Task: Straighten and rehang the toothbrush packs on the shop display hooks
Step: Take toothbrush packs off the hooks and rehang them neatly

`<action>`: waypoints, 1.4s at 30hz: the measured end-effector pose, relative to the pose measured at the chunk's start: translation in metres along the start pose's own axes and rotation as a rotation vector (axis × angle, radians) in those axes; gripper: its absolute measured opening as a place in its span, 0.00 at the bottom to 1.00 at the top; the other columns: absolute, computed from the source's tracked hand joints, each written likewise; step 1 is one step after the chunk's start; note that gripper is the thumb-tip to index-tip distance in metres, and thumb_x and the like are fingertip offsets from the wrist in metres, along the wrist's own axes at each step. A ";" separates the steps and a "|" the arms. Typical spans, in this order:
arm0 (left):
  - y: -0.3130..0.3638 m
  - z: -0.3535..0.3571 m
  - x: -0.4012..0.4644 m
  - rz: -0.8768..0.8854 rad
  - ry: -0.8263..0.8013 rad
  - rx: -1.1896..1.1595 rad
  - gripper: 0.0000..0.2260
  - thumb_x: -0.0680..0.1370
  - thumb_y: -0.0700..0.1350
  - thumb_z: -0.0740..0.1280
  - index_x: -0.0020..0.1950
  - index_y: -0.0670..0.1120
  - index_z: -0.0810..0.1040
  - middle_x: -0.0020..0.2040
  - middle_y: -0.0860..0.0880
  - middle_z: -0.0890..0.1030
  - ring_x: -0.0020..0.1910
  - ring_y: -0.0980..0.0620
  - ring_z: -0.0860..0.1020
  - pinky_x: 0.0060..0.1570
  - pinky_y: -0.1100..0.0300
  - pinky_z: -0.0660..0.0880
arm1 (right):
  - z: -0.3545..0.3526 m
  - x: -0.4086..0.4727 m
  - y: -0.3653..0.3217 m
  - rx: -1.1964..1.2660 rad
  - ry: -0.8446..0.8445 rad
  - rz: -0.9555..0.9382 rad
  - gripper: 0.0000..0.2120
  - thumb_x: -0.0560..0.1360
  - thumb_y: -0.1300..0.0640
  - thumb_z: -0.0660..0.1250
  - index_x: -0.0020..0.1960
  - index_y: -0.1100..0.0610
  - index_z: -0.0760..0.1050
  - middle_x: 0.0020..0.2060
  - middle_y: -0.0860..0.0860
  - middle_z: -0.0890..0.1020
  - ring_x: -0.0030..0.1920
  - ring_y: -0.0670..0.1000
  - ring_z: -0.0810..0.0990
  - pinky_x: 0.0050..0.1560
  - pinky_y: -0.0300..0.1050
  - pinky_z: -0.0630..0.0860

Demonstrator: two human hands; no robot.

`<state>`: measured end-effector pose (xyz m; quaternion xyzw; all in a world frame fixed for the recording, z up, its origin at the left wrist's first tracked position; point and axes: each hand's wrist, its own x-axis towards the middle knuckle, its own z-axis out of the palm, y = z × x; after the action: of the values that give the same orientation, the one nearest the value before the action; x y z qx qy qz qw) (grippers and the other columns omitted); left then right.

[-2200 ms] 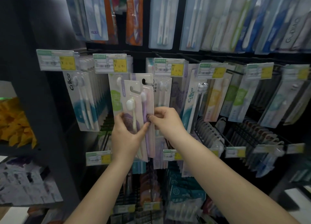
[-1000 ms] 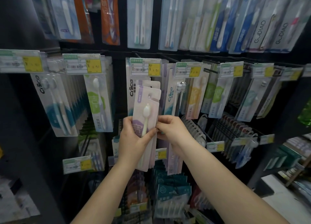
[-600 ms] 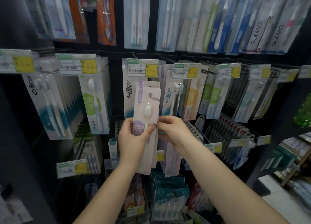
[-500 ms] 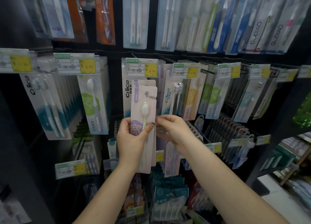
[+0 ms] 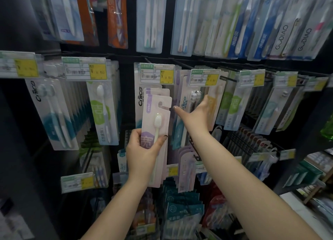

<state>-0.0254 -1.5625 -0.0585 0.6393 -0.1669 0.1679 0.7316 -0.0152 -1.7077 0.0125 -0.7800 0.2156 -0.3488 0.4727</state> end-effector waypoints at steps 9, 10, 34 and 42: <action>0.000 -0.003 0.003 0.002 0.011 0.013 0.14 0.67 0.43 0.76 0.41 0.50 0.70 0.37 0.53 0.76 0.31 0.65 0.73 0.33 0.74 0.70 | 0.018 0.014 0.003 -0.022 0.134 -0.004 0.48 0.64 0.47 0.77 0.73 0.58 0.52 0.70 0.55 0.62 0.70 0.55 0.63 0.69 0.56 0.65; 0.000 -0.003 0.003 0.004 0.010 0.015 0.14 0.67 0.44 0.76 0.41 0.50 0.70 0.37 0.53 0.76 0.31 0.65 0.73 0.33 0.74 0.70 | 0.018 0.015 0.003 -0.018 0.143 -0.012 0.47 0.64 0.48 0.77 0.73 0.58 0.53 0.69 0.55 0.64 0.70 0.55 0.64 0.68 0.55 0.66; -0.011 0.005 0.005 -0.006 -0.003 0.035 0.14 0.66 0.47 0.76 0.41 0.50 0.70 0.36 0.54 0.76 0.32 0.62 0.73 0.34 0.68 0.72 | 0.004 0.003 0.000 -0.059 0.202 -0.171 0.40 0.65 0.47 0.76 0.70 0.58 0.60 0.64 0.53 0.68 0.64 0.51 0.68 0.63 0.42 0.67; -0.009 0.003 0.006 0.012 0.001 0.008 0.14 0.67 0.44 0.76 0.40 0.50 0.70 0.35 0.54 0.75 0.31 0.63 0.72 0.34 0.71 0.71 | 0.005 -0.002 0.002 0.033 0.211 -0.200 0.38 0.65 0.48 0.76 0.68 0.58 0.61 0.62 0.51 0.68 0.61 0.47 0.69 0.54 0.35 0.65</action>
<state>-0.0162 -1.5660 -0.0631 0.6412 -0.1698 0.1731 0.7280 -0.0130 -1.7046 0.0082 -0.7487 0.1799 -0.4777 0.4230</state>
